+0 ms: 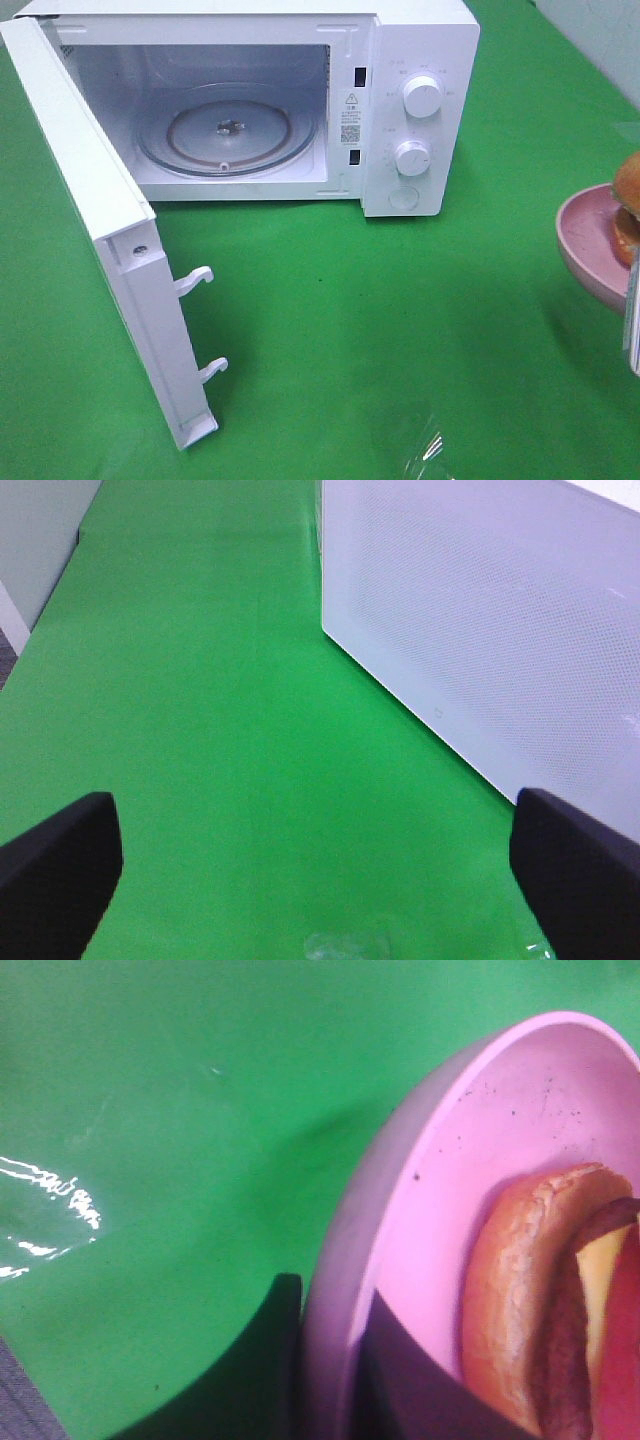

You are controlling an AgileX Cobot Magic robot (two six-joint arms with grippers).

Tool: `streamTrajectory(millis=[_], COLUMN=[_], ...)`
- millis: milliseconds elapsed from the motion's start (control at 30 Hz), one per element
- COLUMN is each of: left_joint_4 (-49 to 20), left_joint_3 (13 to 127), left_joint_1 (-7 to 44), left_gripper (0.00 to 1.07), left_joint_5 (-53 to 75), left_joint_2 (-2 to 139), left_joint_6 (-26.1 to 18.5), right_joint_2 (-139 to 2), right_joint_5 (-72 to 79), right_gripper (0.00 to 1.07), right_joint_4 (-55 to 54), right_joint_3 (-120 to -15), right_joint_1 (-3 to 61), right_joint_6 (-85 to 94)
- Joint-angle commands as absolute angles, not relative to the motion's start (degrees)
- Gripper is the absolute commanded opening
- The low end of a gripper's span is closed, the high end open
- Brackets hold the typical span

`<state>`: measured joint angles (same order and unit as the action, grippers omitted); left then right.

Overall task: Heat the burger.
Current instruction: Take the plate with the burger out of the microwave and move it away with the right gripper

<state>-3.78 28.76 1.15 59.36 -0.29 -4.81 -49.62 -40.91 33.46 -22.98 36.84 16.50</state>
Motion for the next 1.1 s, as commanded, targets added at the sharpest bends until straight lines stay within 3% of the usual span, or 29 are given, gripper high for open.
streamTrajectory(millis=[33,367,733,1100], left_joint_4=[-3.7,-3.7,-3.7,-3.7], left_joint_3=[28.5,28.5,28.5,28.5], left_joint_1=[1.0,1.0,1.0,1.0], left_gripper=[1.03,1.03,1.03,1.03], left_joint_5=[59.4,59.4,59.4,59.4], left_joint_2=[-1.4,-1.4,-1.4,-1.4], left_joint_6=[-4.6,-4.6,-4.6,-4.6], right_joint_2=[-50.2,-57.4,-74.5,-80.3], right_joint_5=[-41.8,-45.5,-51.1,-51.1], right_gripper=[0.0,0.0,0.0,0.0], right_joint_4=[40.7,48.0,53.4,59.9], right_joint_3=[-22.9,-24.1,-25.7,-25.7], right_joint_1=[36.8,36.8,36.8,36.6], right_joint_6=[6.3,-10.4,-44.1,-58.6])
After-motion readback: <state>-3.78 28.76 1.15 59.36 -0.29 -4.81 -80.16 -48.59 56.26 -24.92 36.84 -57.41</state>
